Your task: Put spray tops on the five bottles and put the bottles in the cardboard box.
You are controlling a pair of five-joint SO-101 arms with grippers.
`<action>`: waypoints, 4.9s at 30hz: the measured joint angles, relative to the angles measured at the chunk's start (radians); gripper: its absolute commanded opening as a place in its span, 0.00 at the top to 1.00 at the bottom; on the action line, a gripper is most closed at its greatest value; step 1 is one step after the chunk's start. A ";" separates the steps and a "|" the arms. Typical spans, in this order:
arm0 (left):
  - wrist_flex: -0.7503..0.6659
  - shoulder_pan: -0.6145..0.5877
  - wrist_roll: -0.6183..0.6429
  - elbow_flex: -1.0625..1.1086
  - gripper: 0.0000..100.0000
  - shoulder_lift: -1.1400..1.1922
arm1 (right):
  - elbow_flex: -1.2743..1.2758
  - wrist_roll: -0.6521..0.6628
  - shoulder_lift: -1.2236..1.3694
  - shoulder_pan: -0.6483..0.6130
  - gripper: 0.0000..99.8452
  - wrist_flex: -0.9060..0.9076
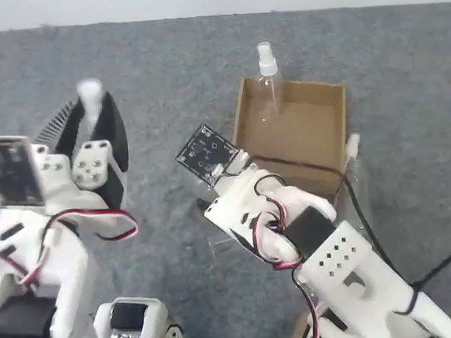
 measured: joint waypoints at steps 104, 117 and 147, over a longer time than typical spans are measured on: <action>-0.233 0.117 -0.071 0.663 0.93 -0.126 | 0.588 -0.153 -0.261 -0.063 0.99 -0.720; -0.135 -0.049 -0.048 0.666 0.93 -0.120 | 0.586 -0.153 -0.264 -0.063 0.99 -0.721; -0.150 0.025 -0.071 0.895 0.79 -0.436 | 0.176 -0.153 -0.253 0.138 0.99 -0.350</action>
